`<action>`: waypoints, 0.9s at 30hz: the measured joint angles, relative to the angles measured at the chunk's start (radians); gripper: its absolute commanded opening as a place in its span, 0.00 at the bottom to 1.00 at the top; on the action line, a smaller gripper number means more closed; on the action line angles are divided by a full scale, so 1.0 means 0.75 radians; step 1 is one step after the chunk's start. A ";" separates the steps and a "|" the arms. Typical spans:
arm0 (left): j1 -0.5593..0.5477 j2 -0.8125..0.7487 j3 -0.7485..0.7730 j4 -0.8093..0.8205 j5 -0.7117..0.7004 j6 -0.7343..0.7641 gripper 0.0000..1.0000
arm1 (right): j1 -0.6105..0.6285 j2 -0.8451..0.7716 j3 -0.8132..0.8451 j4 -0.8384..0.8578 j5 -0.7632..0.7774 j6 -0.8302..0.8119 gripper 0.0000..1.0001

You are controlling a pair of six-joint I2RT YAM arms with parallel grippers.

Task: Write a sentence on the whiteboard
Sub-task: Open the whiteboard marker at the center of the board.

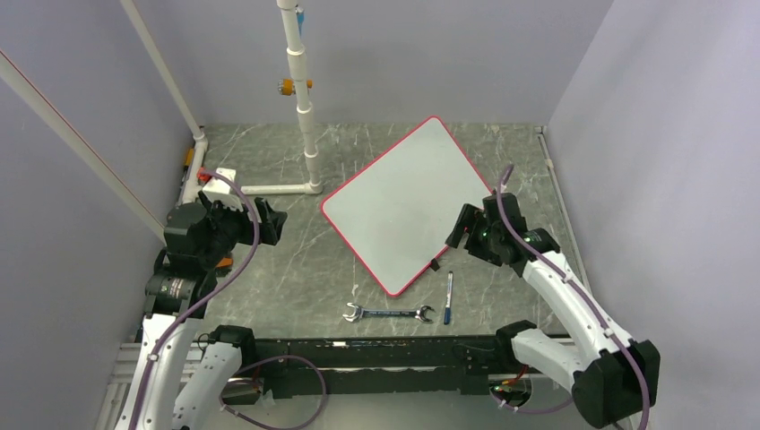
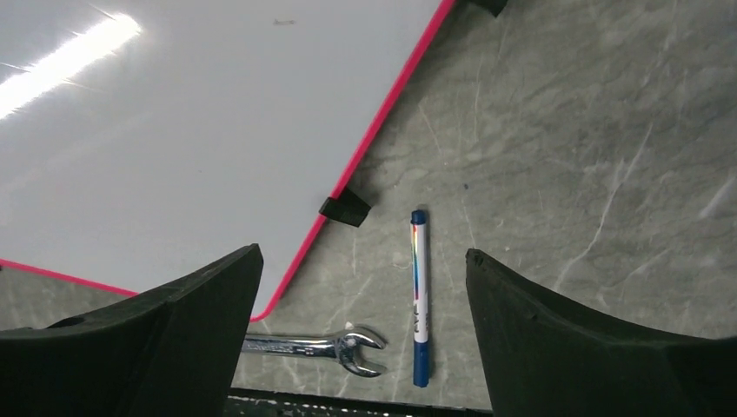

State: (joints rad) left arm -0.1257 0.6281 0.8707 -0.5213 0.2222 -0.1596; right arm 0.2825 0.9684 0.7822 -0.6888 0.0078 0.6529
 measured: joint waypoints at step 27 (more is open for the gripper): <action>-0.003 0.013 0.000 -0.001 -0.038 0.008 0.99 | 0.228 0.405 -0.156 0.061 0.083 0.103 0.41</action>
State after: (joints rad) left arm -0.1280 0.6380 0.8707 -0.5217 0.1940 -0.1539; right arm 0.4538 1.2720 0.6655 -0.6434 0.0704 0.7303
